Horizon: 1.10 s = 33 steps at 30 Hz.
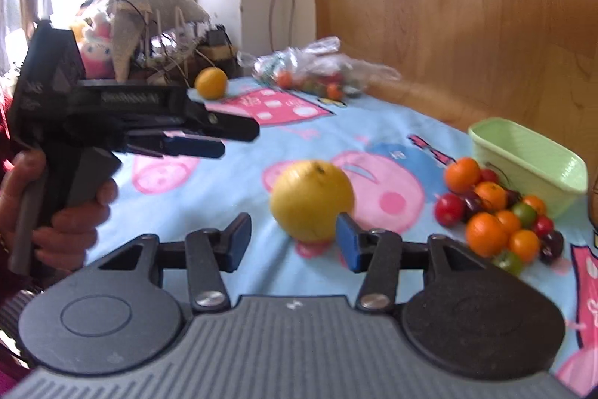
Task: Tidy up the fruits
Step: 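Move the left gripper toward the yellow grapefruit on the cloth, then close the left gripper on the grapefruit and lift it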
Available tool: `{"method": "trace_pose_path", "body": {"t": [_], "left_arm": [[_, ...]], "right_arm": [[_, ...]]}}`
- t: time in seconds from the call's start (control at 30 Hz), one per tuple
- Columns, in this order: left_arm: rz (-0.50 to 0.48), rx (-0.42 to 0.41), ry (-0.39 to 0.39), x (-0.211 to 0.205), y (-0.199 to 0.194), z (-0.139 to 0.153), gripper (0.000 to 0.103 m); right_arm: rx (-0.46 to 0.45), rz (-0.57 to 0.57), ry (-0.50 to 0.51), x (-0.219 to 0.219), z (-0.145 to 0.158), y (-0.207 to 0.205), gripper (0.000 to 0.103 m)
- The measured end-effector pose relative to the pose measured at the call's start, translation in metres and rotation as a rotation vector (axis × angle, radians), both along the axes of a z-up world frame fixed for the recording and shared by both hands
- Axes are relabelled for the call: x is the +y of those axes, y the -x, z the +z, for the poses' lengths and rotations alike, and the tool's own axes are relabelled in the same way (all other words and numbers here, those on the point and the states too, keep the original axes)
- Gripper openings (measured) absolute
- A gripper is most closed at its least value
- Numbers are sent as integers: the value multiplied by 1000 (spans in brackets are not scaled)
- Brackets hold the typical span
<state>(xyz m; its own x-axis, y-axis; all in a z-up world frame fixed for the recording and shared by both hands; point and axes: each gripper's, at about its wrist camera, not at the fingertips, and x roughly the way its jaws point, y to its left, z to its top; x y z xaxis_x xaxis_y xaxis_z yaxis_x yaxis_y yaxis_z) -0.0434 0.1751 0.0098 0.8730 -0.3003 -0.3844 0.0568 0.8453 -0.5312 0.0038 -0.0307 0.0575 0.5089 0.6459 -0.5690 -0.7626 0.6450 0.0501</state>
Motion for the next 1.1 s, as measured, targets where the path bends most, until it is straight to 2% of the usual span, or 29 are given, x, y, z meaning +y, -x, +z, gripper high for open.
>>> {"method": "trace_pose_path", "body": {"t": [0.1, 0.13, 0.17, 0.2, 0.23, 0.27, 0.3, 0.37, 0.47, 0.6, 0.77, 0.83, 0.97, 1.03, 1.07, 1.1], "left_arm": [[-39, 9, -67, -19, -9, 3, 86], [-52, 15, -94, -26, -14, 3, 86], [-61, 25, -115, -31, -20, 1, 86], [-66, 43, -126, -35, -27, -2, 84], [-73, 65, -122, -37, -33, -6, 80], [-102, 88, -94, -38, -39, -11, 65], [-92, 100, -67, -39, -39, -13, 66], [-77, 101, -78, -46, -32, -10, 66], [-126, 70, -89, -67, -18, -2, 66], [-239, 71, -137, -116, -23, -3, 66], [-315, 70, -185, -157, -35, -8, 67], [-318, 92, -207, -163, -38, -10, 70], [-281, 124, -238, -162, -37, -10, 86], [-285, 120, -248, -159, -36, -9, 85], [-304, 114, -245, -160, -36, -9, 73], [-322, 114, -242, -163, -37, -8, 69]], "right_arm": [[-4, -23, 25, 2, -8, -6, 58], [-4, -25, 26, 5, -10, -9, 62], [-10, -26, 28, 9, -12, -12, 73], [-23, -22, 28, 11, -15, -14, 80], [-33, -11, 31, 17, -18, -17, 80], [-38, 0, 36, 24, -21, -22, 79], [-37, 14, 37, 28, -26, -24, 76], [-43, -16, 49, 35, -30, -29, 68], [4, -24, 1, 16, -20, -21, 68], [-78, -63, 50, -19, -15, 10, 68], [-17, -190, 51, -65, -20, 8, 68], [-23, -211, 48, -72, -21, 7, 68], [-79, -196, 68, -67, -27, 13, 70], [-92, -180, 65, -66, -29, 13, 70], [-86, -174, 51, -69, -30, 12, 70], [-70, -173, 39, -71, -32, 9, 70]]}}
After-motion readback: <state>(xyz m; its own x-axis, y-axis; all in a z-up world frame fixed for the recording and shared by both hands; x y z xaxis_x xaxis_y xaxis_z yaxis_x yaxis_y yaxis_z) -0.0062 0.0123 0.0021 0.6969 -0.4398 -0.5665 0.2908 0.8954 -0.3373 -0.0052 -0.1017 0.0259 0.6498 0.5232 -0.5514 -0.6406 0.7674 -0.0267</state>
